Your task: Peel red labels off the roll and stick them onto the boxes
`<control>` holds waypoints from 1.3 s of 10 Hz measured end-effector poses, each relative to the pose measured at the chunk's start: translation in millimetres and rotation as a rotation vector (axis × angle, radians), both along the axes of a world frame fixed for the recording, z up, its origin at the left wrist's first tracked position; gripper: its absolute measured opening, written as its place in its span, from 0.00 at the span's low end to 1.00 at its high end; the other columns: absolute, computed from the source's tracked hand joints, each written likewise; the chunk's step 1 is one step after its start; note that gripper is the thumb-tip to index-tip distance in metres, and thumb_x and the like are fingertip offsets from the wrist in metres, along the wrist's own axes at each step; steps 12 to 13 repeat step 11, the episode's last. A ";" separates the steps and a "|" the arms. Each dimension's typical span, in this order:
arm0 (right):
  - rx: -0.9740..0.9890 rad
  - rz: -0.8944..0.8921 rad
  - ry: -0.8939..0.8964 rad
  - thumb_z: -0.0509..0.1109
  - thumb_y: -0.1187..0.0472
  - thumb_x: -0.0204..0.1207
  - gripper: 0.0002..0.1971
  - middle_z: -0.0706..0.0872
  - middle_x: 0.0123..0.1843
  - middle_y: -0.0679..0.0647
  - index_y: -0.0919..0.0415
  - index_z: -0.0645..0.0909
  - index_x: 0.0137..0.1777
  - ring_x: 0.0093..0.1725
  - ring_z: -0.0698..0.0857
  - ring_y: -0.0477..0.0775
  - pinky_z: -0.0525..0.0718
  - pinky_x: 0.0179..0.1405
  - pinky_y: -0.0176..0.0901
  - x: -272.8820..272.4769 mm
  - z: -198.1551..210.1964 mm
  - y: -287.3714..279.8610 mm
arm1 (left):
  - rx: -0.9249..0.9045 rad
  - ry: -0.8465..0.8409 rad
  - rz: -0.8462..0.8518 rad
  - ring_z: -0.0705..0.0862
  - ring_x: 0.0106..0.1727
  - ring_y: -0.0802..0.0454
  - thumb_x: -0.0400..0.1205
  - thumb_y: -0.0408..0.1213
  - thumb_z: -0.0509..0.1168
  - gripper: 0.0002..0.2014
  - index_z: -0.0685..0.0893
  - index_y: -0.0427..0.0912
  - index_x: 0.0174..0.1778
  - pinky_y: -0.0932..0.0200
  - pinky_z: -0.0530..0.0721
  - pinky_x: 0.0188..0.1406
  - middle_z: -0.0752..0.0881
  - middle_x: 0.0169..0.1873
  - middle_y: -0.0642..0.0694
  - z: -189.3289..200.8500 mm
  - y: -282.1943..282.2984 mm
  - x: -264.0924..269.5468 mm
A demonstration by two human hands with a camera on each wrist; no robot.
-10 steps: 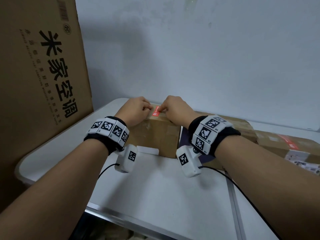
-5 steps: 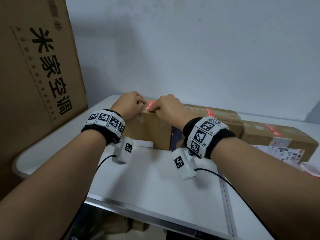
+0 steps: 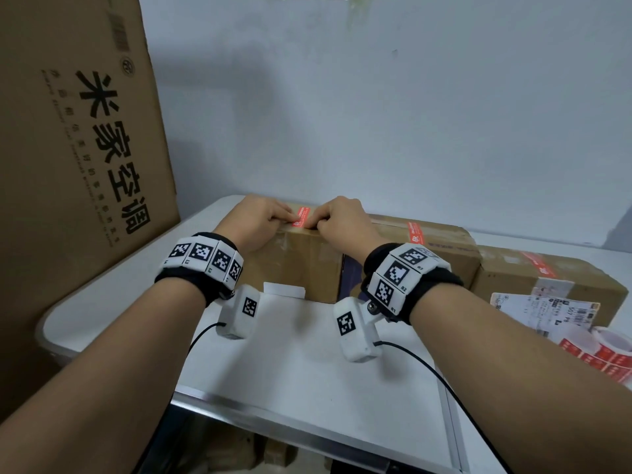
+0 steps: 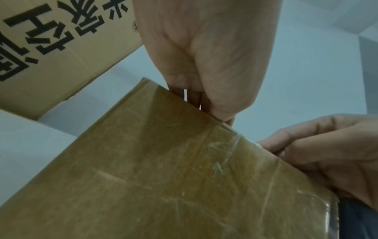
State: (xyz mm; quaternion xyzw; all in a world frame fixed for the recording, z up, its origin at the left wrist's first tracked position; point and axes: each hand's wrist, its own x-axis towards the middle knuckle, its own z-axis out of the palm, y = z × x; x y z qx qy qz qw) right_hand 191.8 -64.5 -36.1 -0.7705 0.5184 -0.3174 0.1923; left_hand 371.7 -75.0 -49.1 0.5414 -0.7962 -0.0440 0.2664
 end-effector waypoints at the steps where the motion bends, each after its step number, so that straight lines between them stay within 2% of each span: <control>1: 0.006 -0.010 -0.009 0.59 0.74 0.73 0.20 0.92 0.55 0.55 0.59 0.92 0.49 0.58 0.86 0.51 0.76 0.52 0.32 0.1 0.2 1.5 | -0.022 -0.015 0.014 0.80 0.70 0.48 0.79 0.23 0.59 0.19 0.90 0.44 0.58 0.63 0.69 0.72 0.86 0.66 0.45 -1.6 2.5 0.0; 3: 0.016 -0.034 -0.014 0.60 0.73 0.73 0.20 0.92 0.54 0.57 0.59 0.93 0.48 0.57 0.87 0.54 0.83 0.58 0.40 1.8 0.7 1.2 | -0.089 0.006 0.057 0.83 0.65 0.49 0.76 0.22 0.60 0.19 0.92 0.43 0.52 0.57 0.76 0.70 0.90 0.59 0.47 -5.0 11.2 -1.3; 4: 0.025 -0.038 -0.015 0.60 0.73 0.73 0.19 0.92 0.54 0.58 0.58 0.93 0.48 0.56 0.87 0.55 0.85 0.61 0.46 2.3 1.2 1.6 | -0.096 0.028 0.107 0.87 0.59 0.48 0.74 0.26 0.61 0.18 0.93 0.47 0.47 0.51 0.82 0.62 0.92 0.52 0.50 -6.4 14.2 -2.8; 5: 0.032 -0.039 0.007 0.61 0.73 0.72 0.19 0.92 0.54 0.59 0.58 0.93 0.48 0.56 0.88 0.57 0.85 0.62 0.49 2.6 2.1 1.6 | -0.085 0.044 0.177 0.88 0.54 0.46 0.70 0.35 0.55 0.20 0.93 0.51 0.44 0.49 0.85 0.56 0.93 0.48 0.51 -3.9 21.7 -11.4; 6: 0.034 -0.023 0.037 0.61 0.73 0.73 0.19 0.92 0.54 0.60 0.60 0.93 0.49 0.56 0.88 0.59 0.85 0.62 0.51 1.8 3.0 1.4 | -0.085 0.138 0.238 0.88 0.49 0.44 0.66 0.36 0.53 0.19 0.91 0.54 0.34 0.47 0.86 0.50 0.93 0.42 0.51 -2.5 26.1 -19.8; 7: 0.051 0.039 0.032 0.60 0.73 0.73 0.19 0.92 0.55 0.59 0.61 0.92 0.51 0.55 0.87 0.55 0.83 0.58 0.41 -1.6 8.4 4.3 | -0.045 0.241 0.308 0.87 0.46 0.48 0.66 0.36 0.53 0.17 0.83 0.62 0.23 0.48 0.86 0.47 0.92 0.39 0.55 1.9 30.0 -26.9; 8: -0.022 0.049 -0.053 0.62 0.71 0.75 0.18 0.91 0.59 0.58 0.62 0.91 0.55 0.59 0.86 0.52 0.80 0.61 0.36 -15.9 21.7 5.3 | -0.054 0.340 0.308 0.86 0.46 0.53 0.72 0.32 0.56 0.18 0.85 0.58 0.27 0.57 0.84 0.44 0.90 0.41 0.60 8.7 28.5 -41.7; 9: -0.108 0.005 -0.126 0.57 0.74 0.76 0.21 0.91 0.59 0.57 0.62 0.91 0.54 0.53 0.88 0.46 0.77 0.48 0.22 -43.9 35.9 -0.6 | -0.093 0.463 0.187 0.87 0.49 0.53 0.74 0.24 0.57 0.20 0.86 0.52 0.29 0.53 0.86 0.54 0.90 0.44 0.54 14.4 18.7 -60.1; 10: -0.163 -0.040 -0.110 0.57 0.73 0.77 0.21 0.92 0.58 0.55 0.58 0.92 0.52 0.51 0.89 0.47 0.77 0.38 0.18 -86.7 50.1 -2.7 | -0.128 0.495 0.073 0.87 0.48 0.59 0.76 0.22 0.55 0.22 0.88 0.54 0.40 0.53 0.86 0.56 0.89 0.53 0.55 30.8 13.0 -89.8; 11: -0.239 -0.073 -0.236 0.59 0.73 0.78 0.20 0.93 0.53 0.54 0.56 0.92 0.49 0.34 0.87 0.47 0.83 0.36 0.27 -129.8 61.0 7.5 | -0.157 0.534 -0.033 0.83 0.35 0.74 0.79 0.22 0.54 0.23 0.87 0.52 0.57 0.76 0.80 0.36 0.87 0.54 0.54 57.5 17.7 -120.6; 13: -0.239 -0.073 -0.236 0.59 0.73 0.78 0.20 0.93 0.53 0.54 0.56 0.92 0.49 0.34 0.87 0.47 0.83 0.36 0.27 -129.8 61.0 7.5 | -0.157 0.534 -0.033 0.83 0.35 0.74 0.79 0.22 0.54 0.23 0.87 0.52 0.57 0.76 0.80 0.36 0.87 0.54 0.54 57.5 17.7 -120.6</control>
